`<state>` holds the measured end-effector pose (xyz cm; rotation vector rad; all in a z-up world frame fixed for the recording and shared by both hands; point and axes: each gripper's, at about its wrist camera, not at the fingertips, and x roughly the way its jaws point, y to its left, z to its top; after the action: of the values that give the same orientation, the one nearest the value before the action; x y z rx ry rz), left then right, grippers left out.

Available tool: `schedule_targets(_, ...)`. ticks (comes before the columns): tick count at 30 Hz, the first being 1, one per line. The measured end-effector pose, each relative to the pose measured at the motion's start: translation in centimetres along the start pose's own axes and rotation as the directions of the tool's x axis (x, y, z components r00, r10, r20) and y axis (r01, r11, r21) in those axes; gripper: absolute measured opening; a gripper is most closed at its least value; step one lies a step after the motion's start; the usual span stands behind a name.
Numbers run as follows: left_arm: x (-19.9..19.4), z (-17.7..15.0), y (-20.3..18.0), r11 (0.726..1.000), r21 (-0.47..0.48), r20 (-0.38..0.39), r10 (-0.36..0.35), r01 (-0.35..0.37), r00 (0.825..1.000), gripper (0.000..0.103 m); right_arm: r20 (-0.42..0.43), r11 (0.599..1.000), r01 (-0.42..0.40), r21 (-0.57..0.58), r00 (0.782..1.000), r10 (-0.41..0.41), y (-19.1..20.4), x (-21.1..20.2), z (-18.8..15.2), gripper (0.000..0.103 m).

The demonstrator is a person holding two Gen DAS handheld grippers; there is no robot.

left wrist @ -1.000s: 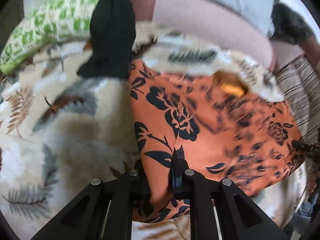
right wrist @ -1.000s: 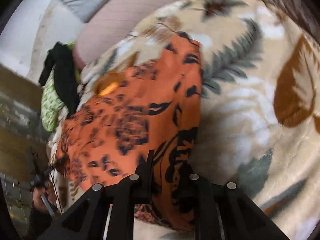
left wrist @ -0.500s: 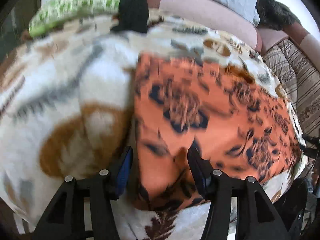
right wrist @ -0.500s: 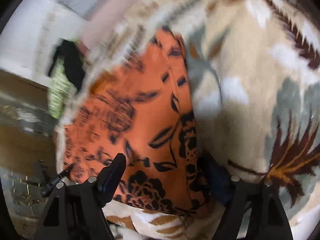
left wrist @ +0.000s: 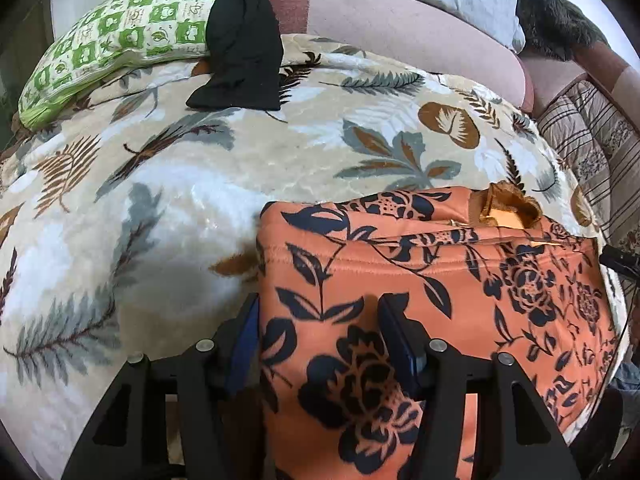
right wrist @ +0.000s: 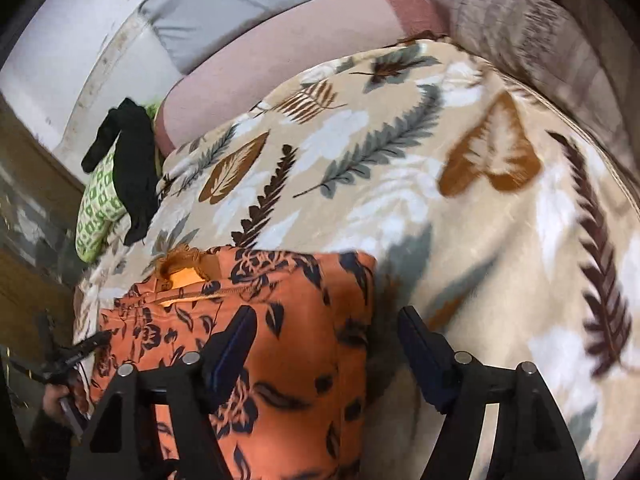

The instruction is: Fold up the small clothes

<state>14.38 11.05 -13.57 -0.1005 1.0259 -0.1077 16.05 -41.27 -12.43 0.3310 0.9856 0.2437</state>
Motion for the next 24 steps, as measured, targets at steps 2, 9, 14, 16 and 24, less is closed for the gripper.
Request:
schedule_targets(2, 0.9, 0.2, 0.0, 1.000, 0.003, -0.013, 0.006, -0.006, 1.000, 0.037, -0.028, 0.999, 0.016, -0.039, 0.999, -0.017, 0.4, 1.6, 0.3, 0.060)
schedule_targets(9, -4.0, 1.6, -1.8, 0.998, 0.060, 0.160, 0.019, -0.029, 0.987, 0.006, 0.060, 0.977, 0.135, -0.167, 0.990, -0.127, 3.8, -0.2, 0.8, 0.008)
schedule_targets(14, 1.2, 3.7, -1.2, 0.991, 0.061, 0.113, 0.109, -0.117, 0.988, 0.010, 0.087, 0.981, 0.161, -0.106, 0.985, -0.152, 2.3, 0.4, 2.2, 0.009)
schedule_targets(16, 4.5, 3.5, -0.2, 0.991, 0.029, -0.013, 0.129, -0.128, 0.992, 0.017, -0.019, 0.990, 0.131, -0.046, 0.991, -0.132, 0.2, 3.7, 1.8, 0.013)
schedule_targets(24, -6.1, 1.3, 0.2, 0.999, -0.049, 0.224, 0.030, -0.020, 0.974, 0.047, 0.076, 0.997, -0.013, 0.078, 0.997, 0.007, 2.3, -4.8, -2.6, 0.031)
